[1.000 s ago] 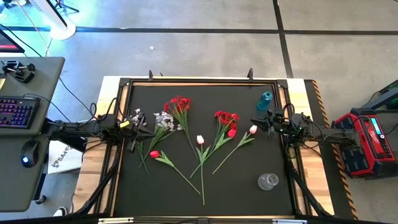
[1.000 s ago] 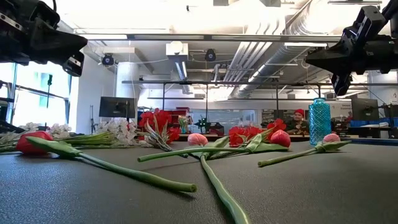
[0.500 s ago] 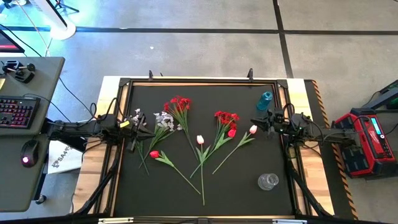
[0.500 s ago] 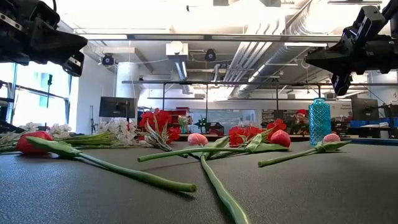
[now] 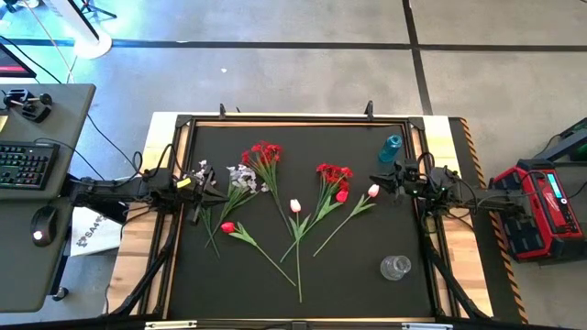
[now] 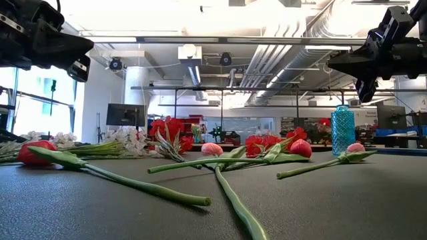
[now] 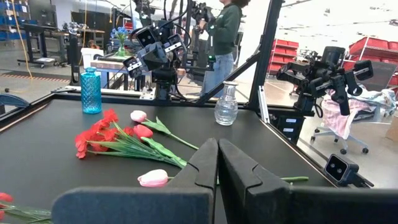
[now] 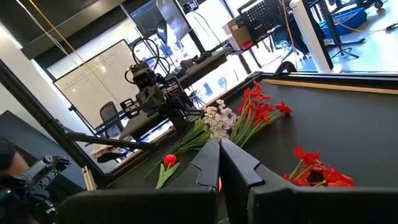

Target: Sort flowers into vase by color

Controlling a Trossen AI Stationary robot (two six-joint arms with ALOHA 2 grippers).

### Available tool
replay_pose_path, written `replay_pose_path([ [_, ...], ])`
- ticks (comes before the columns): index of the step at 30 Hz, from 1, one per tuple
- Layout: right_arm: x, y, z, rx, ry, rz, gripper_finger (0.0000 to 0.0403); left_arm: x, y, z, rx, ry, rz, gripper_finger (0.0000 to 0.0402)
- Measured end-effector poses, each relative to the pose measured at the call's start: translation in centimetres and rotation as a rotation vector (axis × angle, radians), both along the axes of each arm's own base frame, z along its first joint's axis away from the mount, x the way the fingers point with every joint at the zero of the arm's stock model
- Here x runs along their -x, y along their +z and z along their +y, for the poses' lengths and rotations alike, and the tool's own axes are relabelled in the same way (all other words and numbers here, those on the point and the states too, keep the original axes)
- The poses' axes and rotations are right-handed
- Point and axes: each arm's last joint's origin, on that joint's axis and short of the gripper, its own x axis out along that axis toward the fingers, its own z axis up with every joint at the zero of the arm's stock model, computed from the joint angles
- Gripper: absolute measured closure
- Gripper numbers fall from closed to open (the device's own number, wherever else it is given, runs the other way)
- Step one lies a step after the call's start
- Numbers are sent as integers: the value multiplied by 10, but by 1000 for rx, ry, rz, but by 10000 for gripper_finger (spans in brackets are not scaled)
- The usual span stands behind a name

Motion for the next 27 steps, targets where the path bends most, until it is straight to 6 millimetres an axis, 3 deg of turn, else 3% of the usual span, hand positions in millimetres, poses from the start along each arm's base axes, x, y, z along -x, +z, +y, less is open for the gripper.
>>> replay_pose_path([
  [16, 0, 0, 0, 0, 0, 0, 402, 0, 0, 0, 0, 0, 0, 401],
  [21, 0, 0, 0, 0, 0, 0, 402, 0, 0, 0, -122, 11, -18, 401],
  [27, 0, 0, 0, 0, 0, 0, 402, 0, 2, 2, -45, 75, -22, 402],
])
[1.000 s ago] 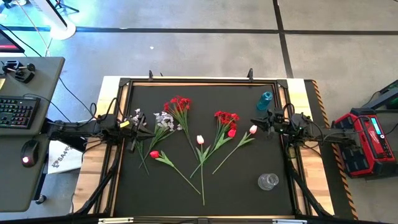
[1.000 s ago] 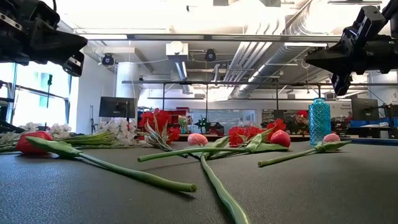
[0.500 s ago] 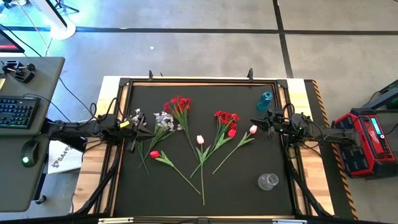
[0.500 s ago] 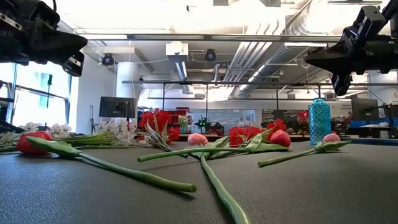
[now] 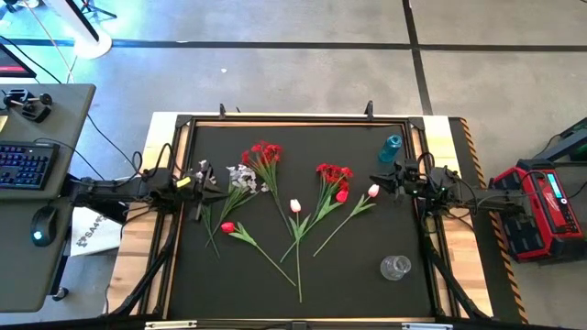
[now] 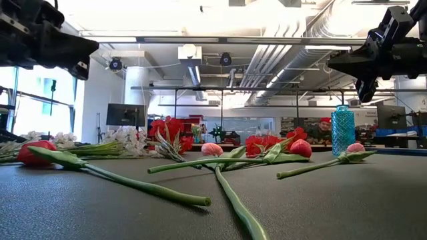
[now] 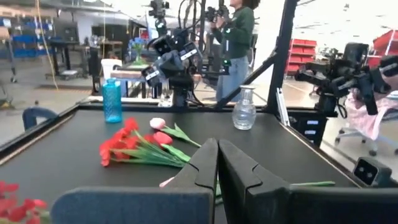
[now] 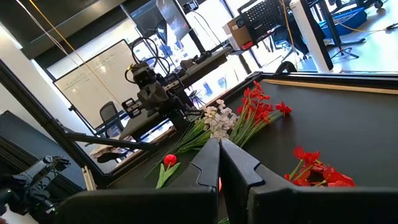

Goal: Sort flowers into vase by color
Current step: Put the right pink flower into the blue vase

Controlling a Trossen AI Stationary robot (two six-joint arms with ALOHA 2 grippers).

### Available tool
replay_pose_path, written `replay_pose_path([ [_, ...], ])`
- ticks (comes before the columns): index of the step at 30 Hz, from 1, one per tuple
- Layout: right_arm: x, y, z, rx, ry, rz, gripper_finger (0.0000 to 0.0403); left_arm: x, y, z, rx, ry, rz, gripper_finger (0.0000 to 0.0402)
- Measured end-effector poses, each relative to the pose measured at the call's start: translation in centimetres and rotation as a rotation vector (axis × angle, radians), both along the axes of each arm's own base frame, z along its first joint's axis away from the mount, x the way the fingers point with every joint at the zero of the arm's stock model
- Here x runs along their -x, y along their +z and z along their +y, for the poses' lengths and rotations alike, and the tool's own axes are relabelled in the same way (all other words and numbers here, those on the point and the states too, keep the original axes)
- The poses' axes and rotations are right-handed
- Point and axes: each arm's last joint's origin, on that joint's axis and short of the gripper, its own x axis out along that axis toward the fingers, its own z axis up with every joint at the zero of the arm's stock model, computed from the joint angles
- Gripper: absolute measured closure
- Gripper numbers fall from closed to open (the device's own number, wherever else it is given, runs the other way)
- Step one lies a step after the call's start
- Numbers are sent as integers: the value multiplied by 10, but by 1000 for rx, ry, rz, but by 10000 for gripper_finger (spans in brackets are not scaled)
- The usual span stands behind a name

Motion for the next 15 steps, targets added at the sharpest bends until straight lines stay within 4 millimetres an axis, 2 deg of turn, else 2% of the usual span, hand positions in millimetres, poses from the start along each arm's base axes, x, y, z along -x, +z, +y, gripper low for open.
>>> replay_pose_path([
  [3, 0, 1, 0, -11, 1, -16, 402, 0, 0, 1, 37, 22, -1, 402],
  [9, 0, 4, 0, -267, 7, -102, 402, 0, 3, 3, 74, 94, -27, 401],
  [15, 2, 4, -4, -397, -130, -167, 402, 1, 11, 4, 148, 113, -109, 401],
])
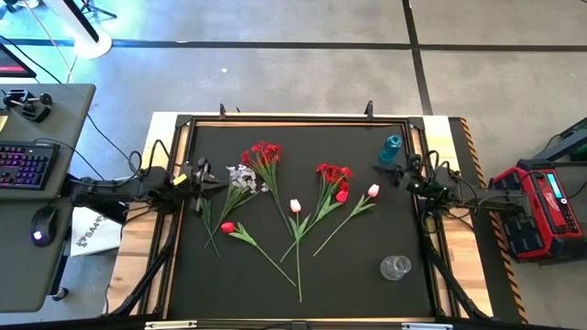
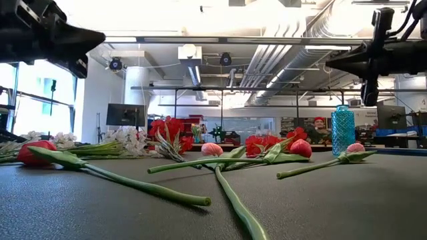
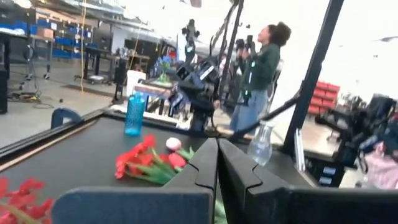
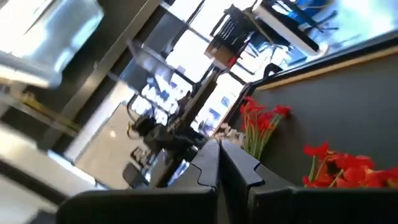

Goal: Sort flowers into vase by color
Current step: Put the right pink flower into the blue vase

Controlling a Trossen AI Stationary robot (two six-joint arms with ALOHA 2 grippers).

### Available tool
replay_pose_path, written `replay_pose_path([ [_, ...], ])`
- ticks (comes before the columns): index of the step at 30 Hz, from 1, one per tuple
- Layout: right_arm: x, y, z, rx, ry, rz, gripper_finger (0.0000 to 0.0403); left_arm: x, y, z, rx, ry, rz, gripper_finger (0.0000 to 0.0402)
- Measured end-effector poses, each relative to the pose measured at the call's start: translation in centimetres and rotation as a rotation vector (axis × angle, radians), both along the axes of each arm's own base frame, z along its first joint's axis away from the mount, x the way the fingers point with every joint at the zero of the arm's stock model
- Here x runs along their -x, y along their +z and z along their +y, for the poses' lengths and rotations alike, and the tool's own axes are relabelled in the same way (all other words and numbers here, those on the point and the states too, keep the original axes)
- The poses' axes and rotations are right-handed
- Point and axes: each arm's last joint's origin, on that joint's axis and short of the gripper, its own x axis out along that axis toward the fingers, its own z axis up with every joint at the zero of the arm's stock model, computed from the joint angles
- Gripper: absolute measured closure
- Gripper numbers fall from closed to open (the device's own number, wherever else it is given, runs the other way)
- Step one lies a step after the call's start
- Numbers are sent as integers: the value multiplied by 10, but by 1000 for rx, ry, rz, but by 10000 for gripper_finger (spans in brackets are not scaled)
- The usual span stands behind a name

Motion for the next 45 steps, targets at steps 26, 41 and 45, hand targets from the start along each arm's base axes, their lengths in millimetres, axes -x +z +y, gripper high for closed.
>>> replay_pose_path([
  [26, -63, 80, -4, -332, 0, 251, 402, 0, 0, 2, 619, -30, -57, 402],
  [41, -90, 31, 29, -712, -199, 1059, 402, -5, -10, -2, 672, -132, 91, 402],
  [45, -86, 18, 30, -834, -335, 1154, 402, -7, -17, -3, 674, -114, 167, 402],
])
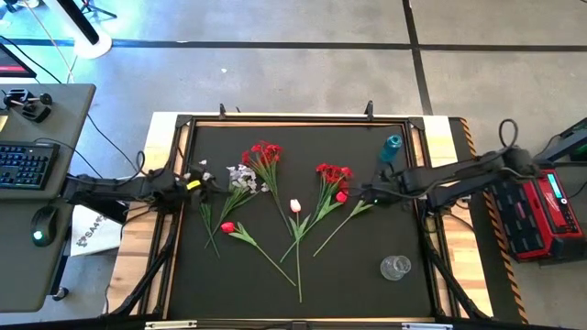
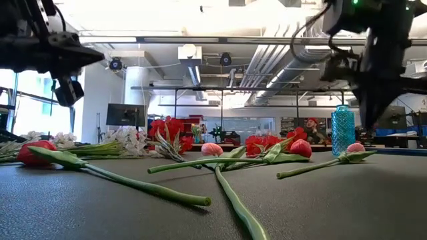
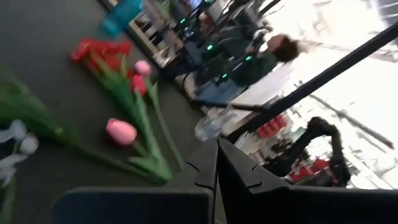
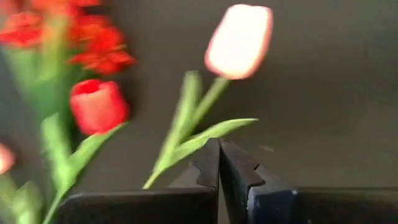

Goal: Sort flowers into vase by color
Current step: Put the right pink flower into the blue vase

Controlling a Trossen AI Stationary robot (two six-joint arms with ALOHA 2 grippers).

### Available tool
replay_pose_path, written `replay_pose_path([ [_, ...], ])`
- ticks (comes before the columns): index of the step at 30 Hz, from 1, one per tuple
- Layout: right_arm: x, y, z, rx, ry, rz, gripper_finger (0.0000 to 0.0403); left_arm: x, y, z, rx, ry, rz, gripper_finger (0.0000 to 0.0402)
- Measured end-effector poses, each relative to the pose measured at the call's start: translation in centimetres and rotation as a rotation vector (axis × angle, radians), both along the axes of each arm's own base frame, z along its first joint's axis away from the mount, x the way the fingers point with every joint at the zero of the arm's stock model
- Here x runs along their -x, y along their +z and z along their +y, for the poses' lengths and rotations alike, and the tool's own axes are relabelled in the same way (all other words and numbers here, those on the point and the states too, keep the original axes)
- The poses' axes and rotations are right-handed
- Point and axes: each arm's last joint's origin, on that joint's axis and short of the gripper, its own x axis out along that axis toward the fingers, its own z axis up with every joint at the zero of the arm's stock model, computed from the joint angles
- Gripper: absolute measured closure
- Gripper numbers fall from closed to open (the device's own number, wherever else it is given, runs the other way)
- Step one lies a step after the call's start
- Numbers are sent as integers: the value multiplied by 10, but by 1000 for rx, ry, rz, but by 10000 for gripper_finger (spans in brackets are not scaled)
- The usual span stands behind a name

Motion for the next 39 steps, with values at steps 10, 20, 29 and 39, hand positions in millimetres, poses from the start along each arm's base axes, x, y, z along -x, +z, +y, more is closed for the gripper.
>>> replay_pose_path([
  [10, -5, -15, -6, 22, -119, 68, 402, -2, -2, 0, 5, 1, 25, 401],
  [20, -11, -15, -14, 49, -151, 19, 343, -2, -3, 0, 6, 0, 31, 358],
  [29, -10, -18, -24, 68, -227, 44, 256, -2, -10, 0, 4, 6, 105, 353],
  [39, -29, -50, -28, 23, -190, 134, 266, -3, -11, 0, 33, 13, 120, 353],
])
